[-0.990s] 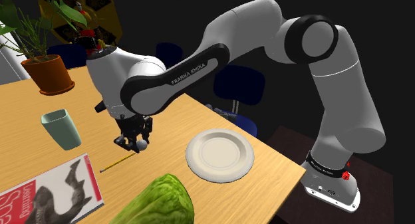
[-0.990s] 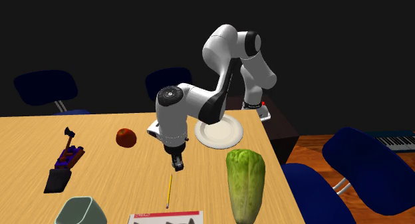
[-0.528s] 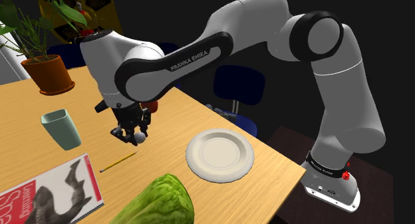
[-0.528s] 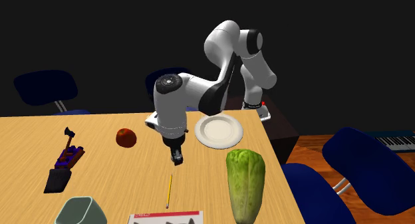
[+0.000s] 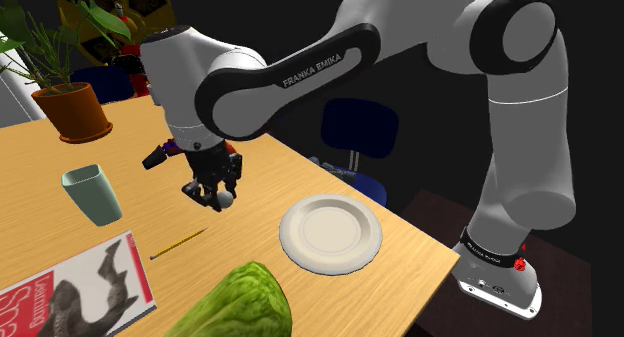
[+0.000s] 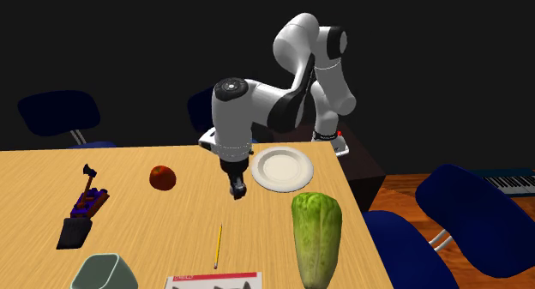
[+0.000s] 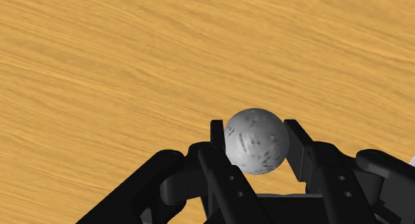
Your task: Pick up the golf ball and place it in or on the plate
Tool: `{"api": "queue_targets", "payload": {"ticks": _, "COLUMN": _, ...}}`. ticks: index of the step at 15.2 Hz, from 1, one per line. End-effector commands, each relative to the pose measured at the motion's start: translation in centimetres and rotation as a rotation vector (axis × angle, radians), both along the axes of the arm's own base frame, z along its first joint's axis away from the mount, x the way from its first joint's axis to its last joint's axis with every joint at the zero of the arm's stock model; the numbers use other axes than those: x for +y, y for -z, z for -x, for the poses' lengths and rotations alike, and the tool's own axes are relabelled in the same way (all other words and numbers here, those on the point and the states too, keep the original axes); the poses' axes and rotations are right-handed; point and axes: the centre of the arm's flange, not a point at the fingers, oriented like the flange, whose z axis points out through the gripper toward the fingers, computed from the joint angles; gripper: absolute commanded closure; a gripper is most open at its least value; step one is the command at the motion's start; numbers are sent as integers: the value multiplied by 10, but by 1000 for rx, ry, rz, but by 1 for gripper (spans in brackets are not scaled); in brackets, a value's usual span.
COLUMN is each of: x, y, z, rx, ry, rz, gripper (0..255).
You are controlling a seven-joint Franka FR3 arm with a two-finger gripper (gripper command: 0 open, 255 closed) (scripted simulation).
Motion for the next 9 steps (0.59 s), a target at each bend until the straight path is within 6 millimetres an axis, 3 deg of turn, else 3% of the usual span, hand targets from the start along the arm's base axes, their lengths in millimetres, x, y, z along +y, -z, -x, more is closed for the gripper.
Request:
{"api": "queue_targets", "payload": {"ticks": 1, "x": -16, "y": -1, "z": 19, "rx": 0, "ry": 1, "rz": 1, "gripper": 255}}
{"api": "queue_targets", "payload": {"ticks": 9, "x": -85, "y": -2, "z": 99, "rx": 0, "ry": 1, "rz": 1, "gripper": 255}}
